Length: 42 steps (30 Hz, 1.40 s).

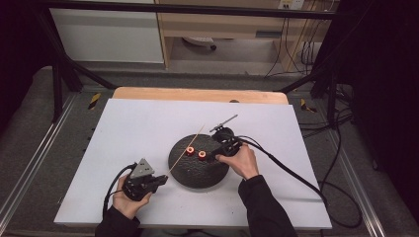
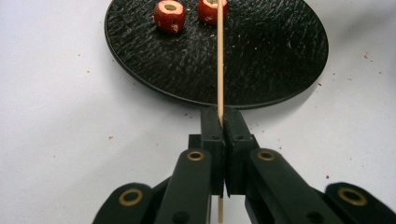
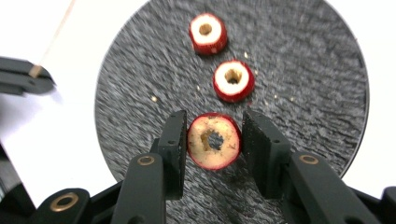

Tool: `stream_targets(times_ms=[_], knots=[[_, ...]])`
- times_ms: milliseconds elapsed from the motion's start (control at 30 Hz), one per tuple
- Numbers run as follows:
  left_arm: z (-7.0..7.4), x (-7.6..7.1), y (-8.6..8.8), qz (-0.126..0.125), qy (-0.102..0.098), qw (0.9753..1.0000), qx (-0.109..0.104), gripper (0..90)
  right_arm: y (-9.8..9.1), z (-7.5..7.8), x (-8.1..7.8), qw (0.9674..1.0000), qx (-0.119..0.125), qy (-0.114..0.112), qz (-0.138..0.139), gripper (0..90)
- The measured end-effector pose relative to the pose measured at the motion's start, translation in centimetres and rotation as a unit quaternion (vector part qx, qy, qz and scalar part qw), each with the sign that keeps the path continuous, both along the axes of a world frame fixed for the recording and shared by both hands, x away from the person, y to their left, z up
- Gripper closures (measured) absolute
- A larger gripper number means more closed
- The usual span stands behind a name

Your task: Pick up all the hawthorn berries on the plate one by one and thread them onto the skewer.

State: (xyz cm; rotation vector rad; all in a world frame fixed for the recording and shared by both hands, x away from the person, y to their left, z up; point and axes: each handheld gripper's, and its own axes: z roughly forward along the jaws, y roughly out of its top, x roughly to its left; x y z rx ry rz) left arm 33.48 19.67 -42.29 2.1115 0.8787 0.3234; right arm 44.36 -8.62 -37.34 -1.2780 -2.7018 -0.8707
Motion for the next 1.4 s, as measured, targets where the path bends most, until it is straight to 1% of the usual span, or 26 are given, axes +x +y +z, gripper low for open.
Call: stream_targets(times_ms=[33, 133, 167, 200, 233, 267, 300, 333, 367, 400, 433, 467, 500, 567, 600, 633, 733, 767, 800, 867, 933, 1000, 1133, 1233, 1300, 1400], knots=[[0.0, 0.0, 0.0, 0.002, -0.001, 1.0000, -0.001, 88.5, -0.4, 0.3, -0.2, 0.9999, 0.011, -0.010, -0.006, 61.9], [0.0, -0.1, 0.0, 0.004, -0.002, 1.0000, -0.004, 88.5, -0.7, 0.5, -0.4, 0.9995, 0.025, -0.016, -0.009, 61.9], [0.0, -0.1, -0.1, 0.004, -0.002, 1.0000, -0.005, 88.5, -1.1, 0.7, -0.5, 0.9987, 0.044, -0.022, -0.016, 61.9], [0.0, -0.1, -0.1, 0.005, -0.002, 1.0000, -0.005, 88.5, -1.1, 0.7, -0.5, 0.9987, 0.044, -0.022, -0.016, 61.9], [-0.1, -0.1, -0.1, 0.006, -0.002, 1.0000, -0.005, 88.5, -1.6, 0.8, -0.7, 0.9973, 0.062, -0.030, -0.025, 61.9], [-0.1, -0.1, -0.1, 0.006, -0.002, 1.0000, -0.005, 88.5, -1.6, 0.8, -0.7, 0.9973, 0.062, -0.030, -0.025, 61.9], [-0.1, -0.2, -0.2, 0.006, -0.003, 1.0000, -0.006, 88.5, -2.2, 1.0, -0.9, 0.9950, 0.085, -0.040, -0.033, 61.9], [-0.1, -0.2, -0.2, 0.006, -0.003, 1.0000, -0.006, 88.5, -2.2, 1.0, -0.9, 0.9950, 0.085, -0.040, -0.033, 61.9], [-0.1, -0.2, -0.3, 0.006, -0.003, 1.0000, -0.007, 88.5, -2.8, 1.0, -1.0, 0.9921, 0.107, -0.049, -0.044, 61.9], [-0.1, -0.2, -0.3, 0.006, -0.003, 1.0000, -0.007, 88.5, -2.8, 1.0, -1.0, 0.9921, 0.107, -0.049, -0.044, 61.9], [-0.2, -0.2, -0.4, 0.007, -0.003, 1.0000, -0.007, 88.5, -3.3, 1.1, -1.2, 0.9890, 0.126, -0.055, -0.054, 62.0], [-0.2, -0.2, -0.4, 0.007, -0.003, 1.0000, -0.007, 88.5, -3.3, 1.1, -1.2, 0.9890, 0.126, -0.055, -0.054, 62.0], [-0.2, -0.2, -0.5, 0.007, -0.003, 0.9999, -0.007, 88.5, -3.9, 1.0, -1.3, 0.9857, 0.142, -0.063, -0.065, 62.0], [-0.2, -0.3, -0.5, 0.007, -0.004, 0.9999, -0.008, 88.5, -4.4, 1.0, -1.4, 0.9819, 0.161, -0.066, -0.075, 62.0], [-0.2, -0.3, -0.5, 0.007, -0.004, 0.9999, -0.008, 88.5, -4.4, 1.0, -1.4, 0.9819, 0.161, -0.066, -0.075, 62.0], [-0.2, -0.3, -0.6, 0.007, -0.005, 0.9999, -0.008, 88.5, -4.7, 0.9, -1.6, 0.9778, 0.179, -0.071, -0.083, 62.0], [-0.2, -0.3, -0.6, 0.008, -0.005, 0.9999, -0.010, 88.5, -5.2, 0.8, -1.8, 0.9712, 0.201, -0.081, -0.098, 62.0], [-0.2, -0.4, -0.6, 0.010, -0.005, 0.9999, -0.012, 88.5, -5.2, 0.8, -1.8, 0.9712, 0.201, -0.081, -0.098, 62.0], [-0.3, -0.4, -0.7, 0.012, -0.005, 0.9998, -0.015, 88.5, -5.3, 0.8, -1.9, 0.9686, 0.210, -0.084, -0.103, 62.0], [-0.3, -0.4, -0.7, 0.015, -0.005, 0.9997, -0.019, 88.5, -5.7, 0.8, -2.0, 0.9574, 0.246, -0.093, -0.119, 62.0], [-0.3, -0.5, -0.8, 0.017, -0.006, 0.9996, -0.021, 88.5, -5.8, 0.8, -2.1, 0.9505, 0.265, -0.099, -0.128, 62.0], [-0.3, -0.5, -0.8, 0.017, -0.006, 0.9996, -0.024, 88.5, -5.9, 0.7, -2.2, 0.9415, 0.289, -0.104, -0.139, 62.0], [-0.3, -0.6, -1.0, 0.020, -0.007, 0.9994, -0.027, 88.5, -5.8, 0.5, -2.1, 0.9304, 0.314, -0.115, -0.151, 62.0], [-0.4, -0.6, -1.0, 0.022, -0.007, 0.9993, -0.030, 88.4, -5.6, 0.3, -2.1, 0.9192, 0.337, -0.125, -0.162, 62.0], [-0.4, -0.7, -1.1, 0.025, -0.008, 0.9991, -0.032, 88.4, -5.6, 0.2, -2.1, 0.9085, 0.356, -0.131, -0.175, 62.1], [-0.4, -0.8, -1.1, 0.028, -0.008, 0.9989, -0.037, 88.5, -5.6, 0.1, -2.0, 0.8971, 0.375, -0.144, -0.185, 62.1]])
